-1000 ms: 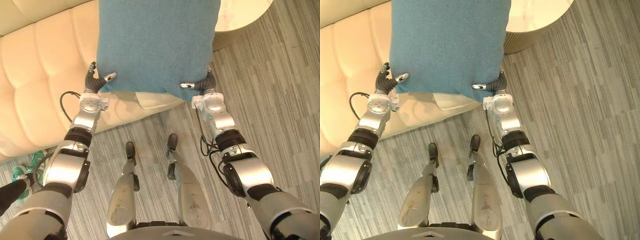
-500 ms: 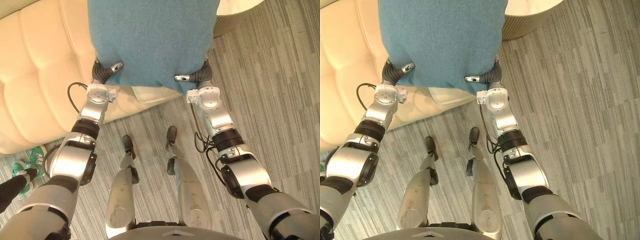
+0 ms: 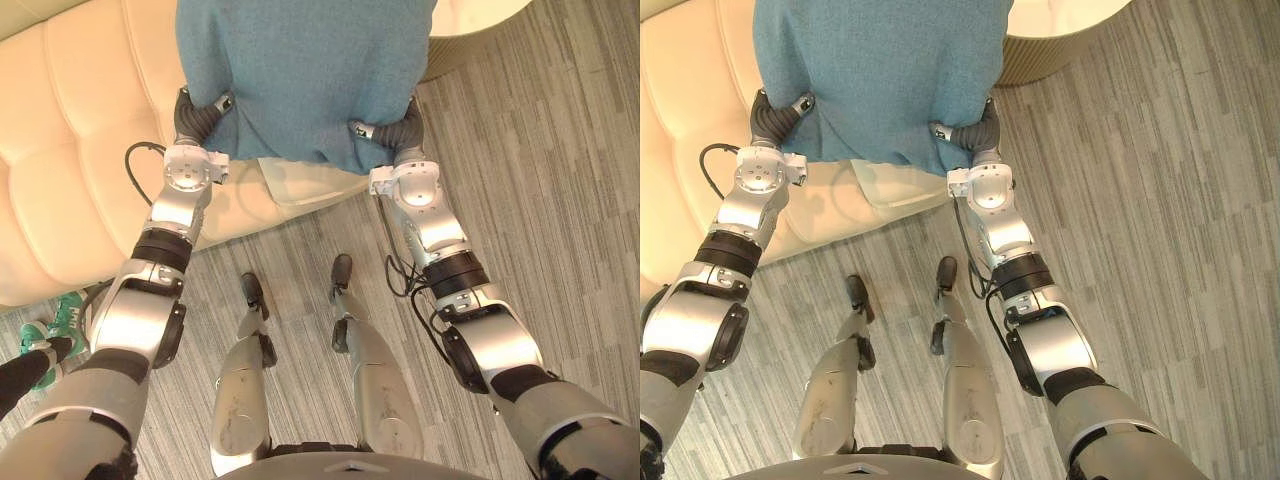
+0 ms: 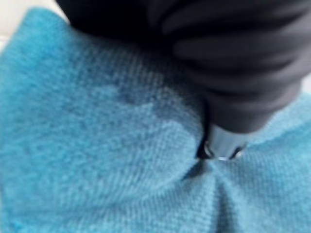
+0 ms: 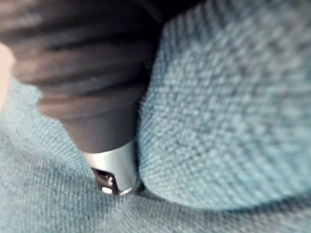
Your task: Pick up cushions and gather them together orderly.
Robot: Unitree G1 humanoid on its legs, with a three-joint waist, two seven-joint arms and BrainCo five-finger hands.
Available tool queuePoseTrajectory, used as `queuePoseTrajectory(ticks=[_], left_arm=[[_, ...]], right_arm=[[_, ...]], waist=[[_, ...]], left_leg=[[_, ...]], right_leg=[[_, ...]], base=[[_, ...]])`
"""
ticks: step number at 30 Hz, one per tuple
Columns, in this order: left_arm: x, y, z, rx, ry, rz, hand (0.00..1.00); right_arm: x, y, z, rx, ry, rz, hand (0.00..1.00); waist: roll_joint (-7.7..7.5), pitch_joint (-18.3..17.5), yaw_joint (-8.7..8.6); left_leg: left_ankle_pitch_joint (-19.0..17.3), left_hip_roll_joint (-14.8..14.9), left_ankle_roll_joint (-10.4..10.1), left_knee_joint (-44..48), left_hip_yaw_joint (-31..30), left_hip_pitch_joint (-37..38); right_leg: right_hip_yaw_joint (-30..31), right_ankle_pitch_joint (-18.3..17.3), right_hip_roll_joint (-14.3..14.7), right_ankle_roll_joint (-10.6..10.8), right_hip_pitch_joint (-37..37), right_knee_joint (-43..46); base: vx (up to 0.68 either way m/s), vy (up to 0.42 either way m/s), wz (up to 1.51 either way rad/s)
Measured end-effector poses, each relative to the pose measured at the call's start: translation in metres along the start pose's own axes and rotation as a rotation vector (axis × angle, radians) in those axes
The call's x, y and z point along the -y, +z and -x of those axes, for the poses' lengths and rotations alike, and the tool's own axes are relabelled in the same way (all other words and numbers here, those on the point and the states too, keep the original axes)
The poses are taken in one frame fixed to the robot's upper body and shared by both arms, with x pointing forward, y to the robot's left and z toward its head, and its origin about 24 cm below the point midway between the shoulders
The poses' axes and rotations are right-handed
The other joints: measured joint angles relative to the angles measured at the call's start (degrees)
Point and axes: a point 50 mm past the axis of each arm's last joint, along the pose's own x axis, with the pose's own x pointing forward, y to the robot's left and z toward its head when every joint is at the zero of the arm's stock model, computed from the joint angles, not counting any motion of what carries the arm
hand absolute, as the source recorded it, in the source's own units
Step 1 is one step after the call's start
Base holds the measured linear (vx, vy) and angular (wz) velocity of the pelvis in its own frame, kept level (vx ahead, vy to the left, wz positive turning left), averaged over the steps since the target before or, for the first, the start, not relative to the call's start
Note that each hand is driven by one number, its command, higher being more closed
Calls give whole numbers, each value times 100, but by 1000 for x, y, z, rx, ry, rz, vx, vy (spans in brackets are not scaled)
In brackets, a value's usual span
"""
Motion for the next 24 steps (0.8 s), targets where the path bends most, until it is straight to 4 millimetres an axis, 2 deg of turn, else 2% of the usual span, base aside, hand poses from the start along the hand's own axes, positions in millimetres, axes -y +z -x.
queuePoseTrajectory(ticks=[3,8,13,18,21,24], left_arm=[[2,-3,8,25,-16,9,100],[5,-35,40,-15,-57,35,100],[6,-59,70,-55,-87,63,100],[-1,-93,117,-157,-59,127,100],[-3,-99,130,-180,-47,153,100],[-5,-107,155,-219,-44,201,100]], right_arm=[[0,-11,6,-33,5,9,100],[-4,-43,29,-128,38,31,100],[-6,-57,55,-156,64,-2,100],[-19,-76,100,-235,106,-134,100],[-19,-73,108,-225,128,-187,100],[-20,-70,120,-211,167,-244,100]], waist=[[-2,-1,3],[-7,-4,-34],[-46,-26,-66],[-308,-437,-104],[-330,-480,-91],[-317,-884,-51]], left_leg=[[0,-23,0,-44,-5,225],[49,-76,-6,-209,-69,696],[23,-70,-5,-242,-194,1033],[-98,-66,-21,-298,-207,1421],[-162,-70,-22,-297,-206,1641],[-230,-74,-23,-337,-208,1797]], right_leg=[[0,-1,2,1,235,-47],[-24,0,25,9,716,-181],[-81,30,105,49,1206,-457],[-91,56,164,82,1736,-806],[-87,42,164,107,1967,-830],[-102,-12,163,165,2127,-865]], base=[[83,4,0],[67,5,3],[46,-7,6],[67,28,1],[55,46,0],[69,52,0]])
